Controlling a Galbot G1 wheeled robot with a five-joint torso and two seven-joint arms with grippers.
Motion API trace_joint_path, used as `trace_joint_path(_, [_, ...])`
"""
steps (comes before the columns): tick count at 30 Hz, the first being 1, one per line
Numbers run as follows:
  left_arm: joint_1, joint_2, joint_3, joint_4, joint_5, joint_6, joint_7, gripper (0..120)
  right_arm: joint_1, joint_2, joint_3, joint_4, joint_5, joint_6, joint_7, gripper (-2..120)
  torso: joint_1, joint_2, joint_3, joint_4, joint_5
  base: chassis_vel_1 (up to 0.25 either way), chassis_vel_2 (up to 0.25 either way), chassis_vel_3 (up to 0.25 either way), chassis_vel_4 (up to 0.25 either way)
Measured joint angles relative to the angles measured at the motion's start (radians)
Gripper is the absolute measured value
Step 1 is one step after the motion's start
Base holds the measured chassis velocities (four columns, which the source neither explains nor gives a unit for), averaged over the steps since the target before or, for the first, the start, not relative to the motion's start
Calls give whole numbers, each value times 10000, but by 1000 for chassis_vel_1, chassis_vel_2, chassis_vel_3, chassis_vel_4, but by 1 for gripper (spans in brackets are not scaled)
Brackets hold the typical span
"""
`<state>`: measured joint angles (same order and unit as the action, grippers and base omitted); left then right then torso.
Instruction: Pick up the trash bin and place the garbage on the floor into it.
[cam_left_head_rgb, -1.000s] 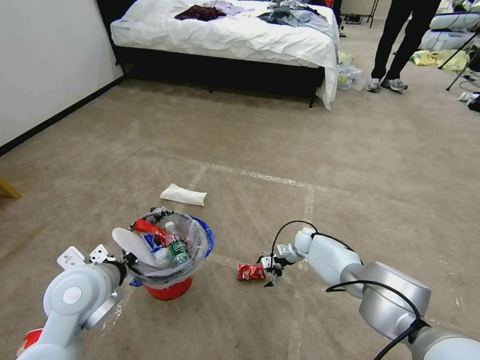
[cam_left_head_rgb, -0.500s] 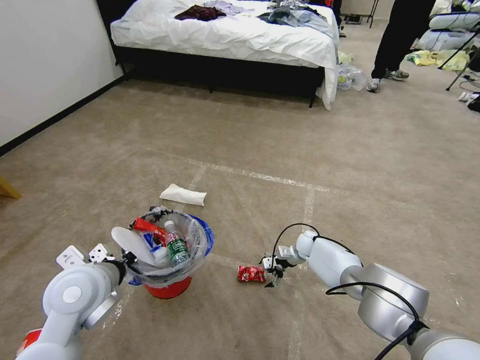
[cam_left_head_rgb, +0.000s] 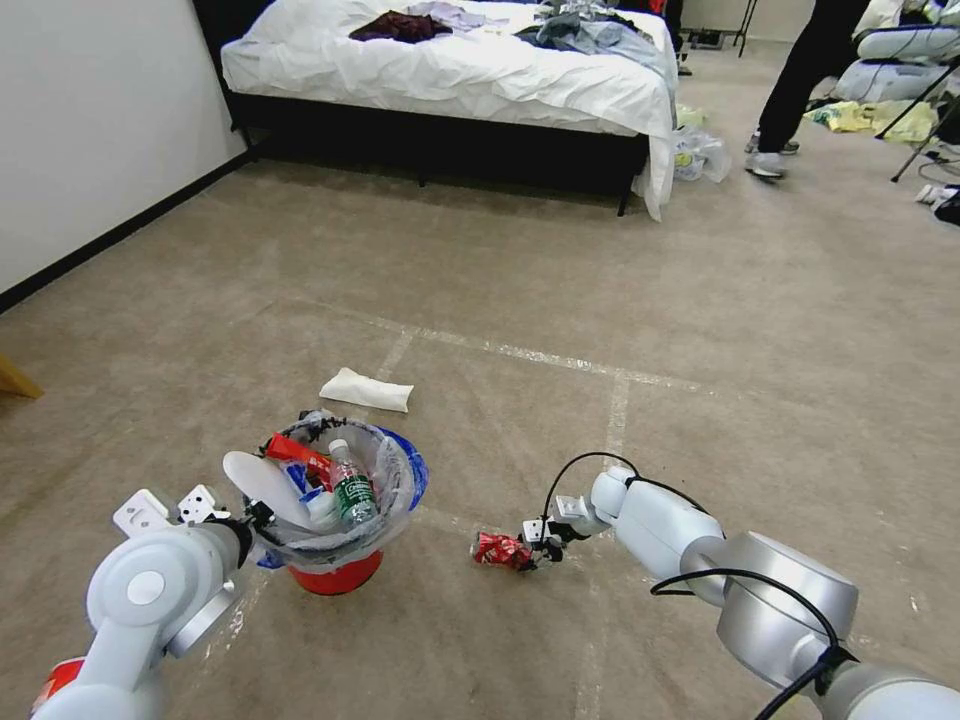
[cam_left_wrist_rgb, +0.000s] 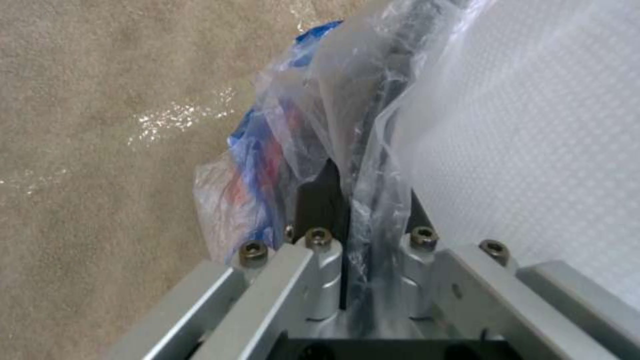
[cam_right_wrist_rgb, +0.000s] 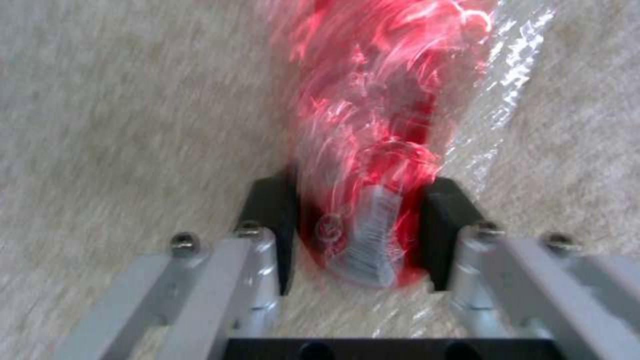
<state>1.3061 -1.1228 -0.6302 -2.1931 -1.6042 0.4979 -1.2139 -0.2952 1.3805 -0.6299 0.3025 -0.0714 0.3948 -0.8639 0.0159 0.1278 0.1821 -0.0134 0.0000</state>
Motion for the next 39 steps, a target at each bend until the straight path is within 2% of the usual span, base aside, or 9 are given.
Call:
trace_joint_path(7, [16, 45, 1, 30, 0, -3, 0, 4, -115, -339, 584, 687, 529, 37, 23, 19, 0, 0, 2, 0, 3, 0, 0, 0, 0])
trace_joint_path(10, [35, 103, 45, 60, -8, -6, -1, 4, -124, -1388, 1201, 2064, 2411, -28, 280, 17, 0, 0, 2, -2, 0, 0, 0, 0, 0])
trace_joint_path(13, [31, 118, 72, 66, -18, -7, 0, 4, -179, -1712, 1334, 2450, 2957, -26, 333, 17, 0, 0, 3, 0, 2, 0, 0, 0, 0])
trace_joint_path(15, [24, 194, 74, 129, -26, -21, -17, 4, -429, -3061, 1773, 4031, 5033, -295, 995, 17, 0, 0, 2, -10, -3, 0, 0, 0, 0])
trace_joint_path(16, [24, 194, 74, 129, -26, -21, -17, 4, -429, -3061, 1773, 4031, 5033, -295, 995, 17, 0, 0, 2, -10, -3, 0, 0, 0, 0])
trace_joint_path(20, [9, 254, 83, 167, -72, -23, 6, 4, -389, -3598, 1924, 5771, 8381, -349, 1381, 17, 0, -1, 2, -15, 5, 0, 0, 0, 0])
trace_joint_path(24, [-101, 264, 198, 157, -109, -58, 0, 4, 277, -2811, 1752, 7020, 9925, -183, 1329, 17, 0, 0, 1, 9, -4, 0, 0, 0, 0])
trace_joint_path(34, [-170, 227, 145, 82, -151, -91, -23, 4, 1037, -71, 342, 6757, 8895, -712, 1254, 17, 0, -1, 2, -2, -4, 0, 0, 0, 0])
trace_joint_path(39, [-177, 229, 87, 71, -175, -101, -24, 4, 1076, 223, -120, 6513, 8566, -825, 1234, 17, 1, -1, 2, -1, -4, 0, 0, 0, 0])
